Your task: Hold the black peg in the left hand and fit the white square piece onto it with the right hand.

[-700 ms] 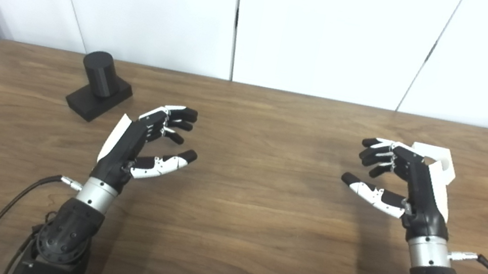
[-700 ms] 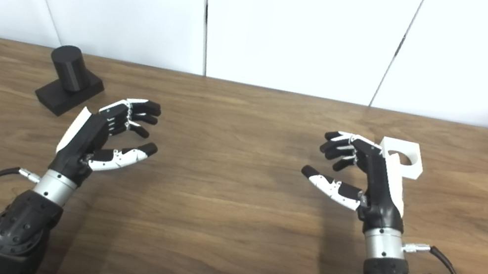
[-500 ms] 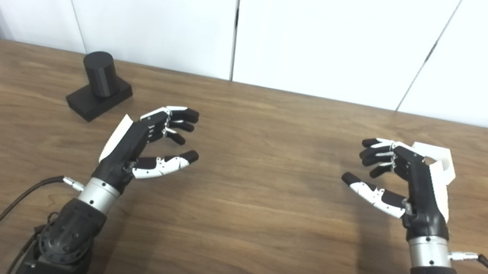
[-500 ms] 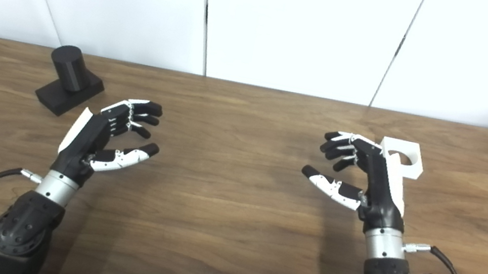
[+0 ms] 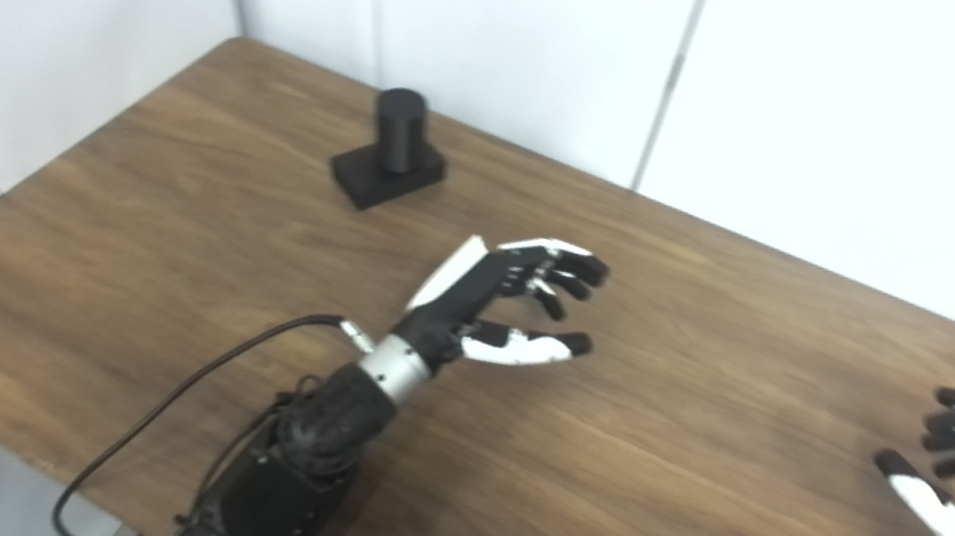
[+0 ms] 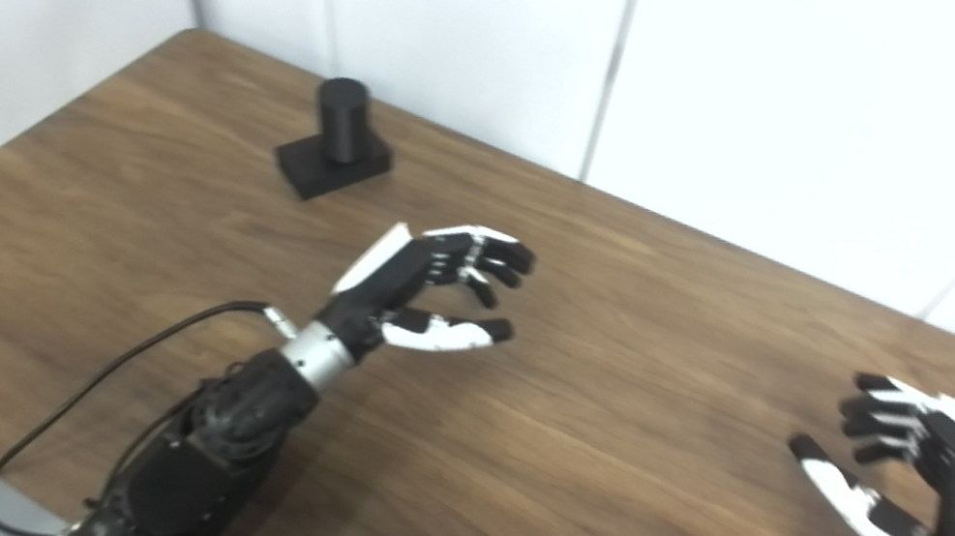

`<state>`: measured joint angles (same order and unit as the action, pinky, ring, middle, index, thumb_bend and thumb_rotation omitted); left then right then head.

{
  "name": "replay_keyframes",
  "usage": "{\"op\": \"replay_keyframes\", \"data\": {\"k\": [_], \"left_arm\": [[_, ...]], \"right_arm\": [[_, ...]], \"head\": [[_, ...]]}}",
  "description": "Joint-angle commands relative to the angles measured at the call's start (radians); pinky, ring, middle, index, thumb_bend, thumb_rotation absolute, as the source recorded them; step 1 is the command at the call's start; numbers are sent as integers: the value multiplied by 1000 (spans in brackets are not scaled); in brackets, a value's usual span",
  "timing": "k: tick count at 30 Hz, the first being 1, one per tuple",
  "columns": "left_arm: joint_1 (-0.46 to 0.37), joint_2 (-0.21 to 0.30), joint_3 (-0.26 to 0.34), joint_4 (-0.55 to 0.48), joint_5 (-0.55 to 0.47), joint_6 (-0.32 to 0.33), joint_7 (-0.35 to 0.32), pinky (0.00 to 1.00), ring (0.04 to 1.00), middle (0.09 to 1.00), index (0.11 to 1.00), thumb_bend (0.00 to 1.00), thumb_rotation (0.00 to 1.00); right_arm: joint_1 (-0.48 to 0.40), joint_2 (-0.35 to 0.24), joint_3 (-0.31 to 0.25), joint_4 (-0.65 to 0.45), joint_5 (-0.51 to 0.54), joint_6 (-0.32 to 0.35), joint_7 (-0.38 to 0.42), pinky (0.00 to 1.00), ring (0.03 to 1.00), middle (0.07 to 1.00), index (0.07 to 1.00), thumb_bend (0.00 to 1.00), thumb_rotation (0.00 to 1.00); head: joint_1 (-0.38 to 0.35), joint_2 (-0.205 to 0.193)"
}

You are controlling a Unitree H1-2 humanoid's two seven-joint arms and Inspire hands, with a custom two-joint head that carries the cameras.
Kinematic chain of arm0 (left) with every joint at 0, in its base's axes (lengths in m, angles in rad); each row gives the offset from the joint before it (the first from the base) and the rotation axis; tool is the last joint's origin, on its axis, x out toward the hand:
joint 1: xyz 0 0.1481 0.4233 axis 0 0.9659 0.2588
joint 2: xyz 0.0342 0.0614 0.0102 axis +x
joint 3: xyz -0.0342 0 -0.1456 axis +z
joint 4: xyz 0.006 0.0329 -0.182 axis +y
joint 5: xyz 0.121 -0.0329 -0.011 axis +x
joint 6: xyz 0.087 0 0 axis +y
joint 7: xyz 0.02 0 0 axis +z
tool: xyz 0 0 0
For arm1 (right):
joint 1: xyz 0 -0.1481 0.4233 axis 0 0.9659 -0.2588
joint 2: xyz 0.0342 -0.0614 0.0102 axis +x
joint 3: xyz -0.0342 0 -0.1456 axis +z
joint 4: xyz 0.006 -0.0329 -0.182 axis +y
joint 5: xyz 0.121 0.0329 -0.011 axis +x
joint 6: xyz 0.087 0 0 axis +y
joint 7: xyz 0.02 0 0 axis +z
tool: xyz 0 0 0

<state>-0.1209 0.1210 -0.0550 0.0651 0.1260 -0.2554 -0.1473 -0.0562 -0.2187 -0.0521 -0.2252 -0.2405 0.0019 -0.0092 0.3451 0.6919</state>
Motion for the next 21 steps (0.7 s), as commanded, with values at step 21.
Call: {"op": "replay_keyframes", "data": {"k": [21], "left_arm": [[-46,85,19,-146,296,27,125,500,609,673,671,630,19]], "right_arm": [[-25,5,-4,-107,7,83,14,408,527,684,493,500,112]], "head": [[-5,-15]]}}
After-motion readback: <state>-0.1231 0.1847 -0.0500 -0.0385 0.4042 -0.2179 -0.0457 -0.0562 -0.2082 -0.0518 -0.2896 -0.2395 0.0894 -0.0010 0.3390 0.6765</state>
